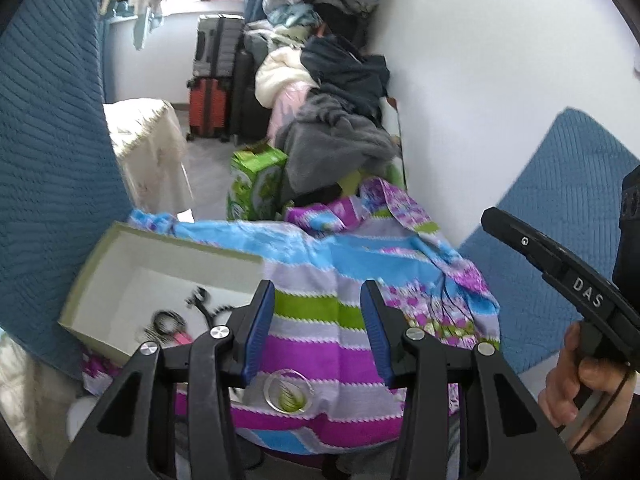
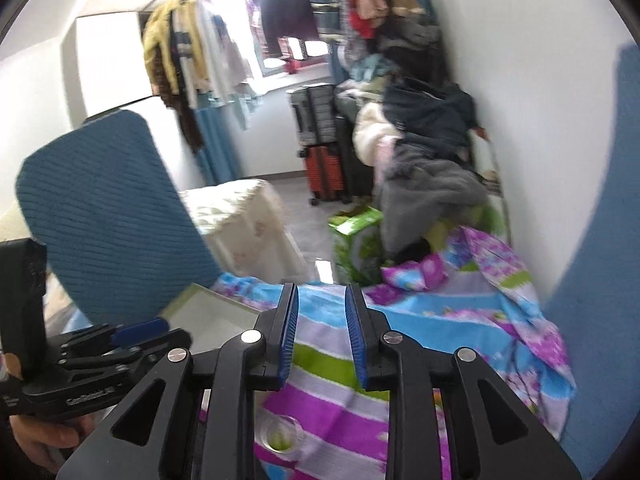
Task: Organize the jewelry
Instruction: 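Move the left gripper back to the silver hoop while the right reaches the orange gourd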
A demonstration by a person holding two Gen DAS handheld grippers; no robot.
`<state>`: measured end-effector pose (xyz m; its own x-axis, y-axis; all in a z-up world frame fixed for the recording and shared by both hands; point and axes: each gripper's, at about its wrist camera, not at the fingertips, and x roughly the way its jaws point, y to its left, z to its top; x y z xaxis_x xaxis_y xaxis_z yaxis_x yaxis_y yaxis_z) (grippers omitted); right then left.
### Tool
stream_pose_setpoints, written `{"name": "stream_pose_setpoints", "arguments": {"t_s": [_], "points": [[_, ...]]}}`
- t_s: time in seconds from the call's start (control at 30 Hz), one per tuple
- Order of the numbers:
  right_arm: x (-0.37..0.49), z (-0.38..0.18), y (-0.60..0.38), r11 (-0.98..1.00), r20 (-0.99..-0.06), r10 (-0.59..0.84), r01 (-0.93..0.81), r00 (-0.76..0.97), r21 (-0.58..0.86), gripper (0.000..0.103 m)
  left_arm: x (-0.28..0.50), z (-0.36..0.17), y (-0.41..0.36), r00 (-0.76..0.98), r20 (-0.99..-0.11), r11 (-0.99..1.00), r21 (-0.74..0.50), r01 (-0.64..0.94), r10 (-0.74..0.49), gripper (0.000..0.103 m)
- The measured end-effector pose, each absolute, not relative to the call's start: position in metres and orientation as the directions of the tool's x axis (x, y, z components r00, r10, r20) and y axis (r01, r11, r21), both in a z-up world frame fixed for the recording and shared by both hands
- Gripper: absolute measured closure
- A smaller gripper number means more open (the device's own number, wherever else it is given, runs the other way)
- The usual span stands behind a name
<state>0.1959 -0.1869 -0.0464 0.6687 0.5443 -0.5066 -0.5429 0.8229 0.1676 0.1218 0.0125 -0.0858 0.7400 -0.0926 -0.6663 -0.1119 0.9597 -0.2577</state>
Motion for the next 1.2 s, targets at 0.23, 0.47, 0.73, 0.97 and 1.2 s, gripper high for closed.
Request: {"name": "stream_pose_setpoints", "arguments": {"t_s": [0.23,0.47,0.73,0.97,1.2], "points": [[0.203,-0.098,-0.233,0.875,-0.567,0.467,-0.447,0.678,0.185,0.080,0.122,-0.131,-0.020,0.673,-0.728,0.959,-0.265,-0.103,-0.129,0.058],[0.213,-0.153,-0.248,0.906,-0.630,0.410,-0.375,0.659,0.198,0.080,0.121,-0.171,-0.031,0.626,-0.772,0.950,-0.268,-0.161,-0.112,0.061],[0.226,-0.208,-0.245,0.916,-0.690,0.390,-0.333,0.610,0.223,0.078,0.124,-0.213,-0.033,0.571,-0.813,0.938,-0.277,-0.209,-0.112,0.067],[0.246,-0.239,-0.244,0.918,-0.719,0.393,-0.288,0.573,0.272,0.057,0.134,-0.248,-0.031,0.515,-0.850,0.929,-0.270,-0.252,-0.108,0.073],[0.272,-0.267,-0.236,0.920,-0.756,0.392,-0.248,0.524,0.305,0.056,0.145,-0.270,-0.027,0.479,-0.873,0.924,-0.254,-0.286,-0.091,0.076]]}}
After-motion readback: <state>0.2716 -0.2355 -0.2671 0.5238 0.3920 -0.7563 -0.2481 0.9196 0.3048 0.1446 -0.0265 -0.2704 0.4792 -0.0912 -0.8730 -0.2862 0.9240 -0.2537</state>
